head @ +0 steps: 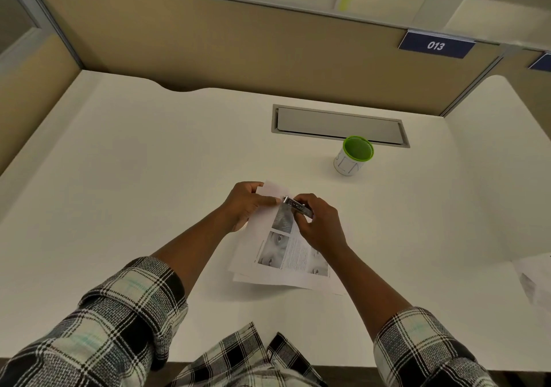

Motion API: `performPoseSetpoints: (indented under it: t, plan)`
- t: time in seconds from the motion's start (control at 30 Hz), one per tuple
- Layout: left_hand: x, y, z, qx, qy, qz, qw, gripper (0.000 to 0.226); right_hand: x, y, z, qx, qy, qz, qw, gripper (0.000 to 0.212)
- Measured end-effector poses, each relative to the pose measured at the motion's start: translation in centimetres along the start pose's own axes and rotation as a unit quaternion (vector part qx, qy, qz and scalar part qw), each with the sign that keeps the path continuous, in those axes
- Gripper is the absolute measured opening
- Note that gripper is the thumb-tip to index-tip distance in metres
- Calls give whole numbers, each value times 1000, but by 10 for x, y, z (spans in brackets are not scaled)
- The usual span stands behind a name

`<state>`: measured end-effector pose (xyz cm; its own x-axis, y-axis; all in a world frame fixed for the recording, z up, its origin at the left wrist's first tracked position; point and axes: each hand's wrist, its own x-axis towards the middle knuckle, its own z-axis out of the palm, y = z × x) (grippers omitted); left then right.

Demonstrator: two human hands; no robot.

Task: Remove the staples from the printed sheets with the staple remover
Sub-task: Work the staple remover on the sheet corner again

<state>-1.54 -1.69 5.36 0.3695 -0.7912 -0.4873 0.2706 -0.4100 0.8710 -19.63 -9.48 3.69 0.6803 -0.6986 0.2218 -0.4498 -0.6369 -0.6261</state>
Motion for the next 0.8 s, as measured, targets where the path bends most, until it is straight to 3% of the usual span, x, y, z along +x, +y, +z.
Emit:
performPoseSetpoints:
  t: [0.17,0.53,0.8]
  plan:
    - [1,1,0,34,28,7,999,45,2,-3,1,-3,7,-1,1000,20]
    - [-1,7,4,72,62,18,995,19,7,-11,3,0,-5,-6,1000,18]
    - [1,7,6,41,58,11,997,16,5,-12,5,-3,-16,-13,1000,20]
